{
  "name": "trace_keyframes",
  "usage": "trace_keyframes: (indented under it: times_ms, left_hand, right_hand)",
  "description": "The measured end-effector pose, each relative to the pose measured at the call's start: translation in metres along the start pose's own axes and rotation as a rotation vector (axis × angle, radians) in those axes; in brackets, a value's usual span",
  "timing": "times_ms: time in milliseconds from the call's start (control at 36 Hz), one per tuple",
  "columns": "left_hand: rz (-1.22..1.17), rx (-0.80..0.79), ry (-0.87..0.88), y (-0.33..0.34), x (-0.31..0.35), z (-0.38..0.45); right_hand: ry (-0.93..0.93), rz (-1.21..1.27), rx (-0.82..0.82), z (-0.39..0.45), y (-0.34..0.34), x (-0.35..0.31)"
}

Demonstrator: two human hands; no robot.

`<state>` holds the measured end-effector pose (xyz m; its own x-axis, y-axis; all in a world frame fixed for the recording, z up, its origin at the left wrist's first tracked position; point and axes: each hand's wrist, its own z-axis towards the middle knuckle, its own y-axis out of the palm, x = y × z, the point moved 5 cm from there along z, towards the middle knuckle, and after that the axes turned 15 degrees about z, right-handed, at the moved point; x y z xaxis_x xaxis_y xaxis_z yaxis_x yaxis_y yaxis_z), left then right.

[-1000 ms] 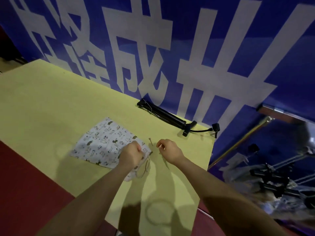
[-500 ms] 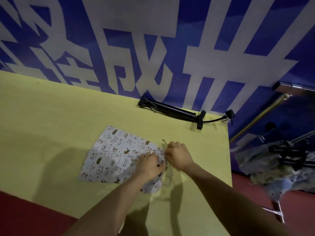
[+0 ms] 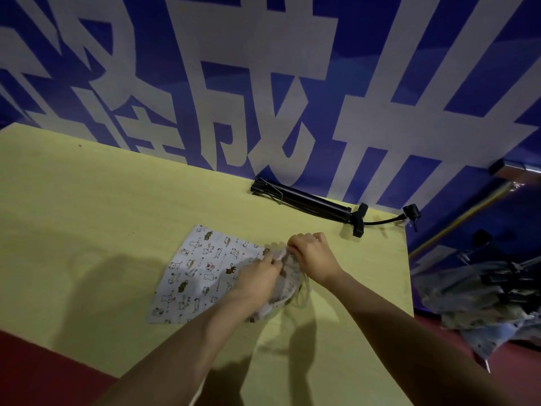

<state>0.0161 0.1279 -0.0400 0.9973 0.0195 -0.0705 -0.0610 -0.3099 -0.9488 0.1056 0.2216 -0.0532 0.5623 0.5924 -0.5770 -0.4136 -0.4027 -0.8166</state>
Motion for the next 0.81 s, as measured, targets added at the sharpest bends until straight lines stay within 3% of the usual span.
trace_keyframes:
  times_ms: [167, 333, 611, 806]
  left_hand:
    - [-0.155, 0.021, -0.149, -0.003, -0.026, 0.010]
    - [-0.203, 0.169, -0.359, -0.014, -0.057, 0.020]
    - [-0.354, 0.044, -0.230, 0.001, -0.043, 0.030]
    - [-0.420, 0.014, -0.189, 0.005, -0.040, 0.035]
  right_hand:
    - [0.273, 0.434, 0.212, 0.003, -0.005, 0.032]
    - [0.459, 0.190, 0.086, -0.002, 0.020, 0.055]
    - [0.511, 0.089, 0.045, 0.002, 0.035, 0.058]
    - [0.413, 0.506, 0.284, 0.003, 0.009, 0.035]
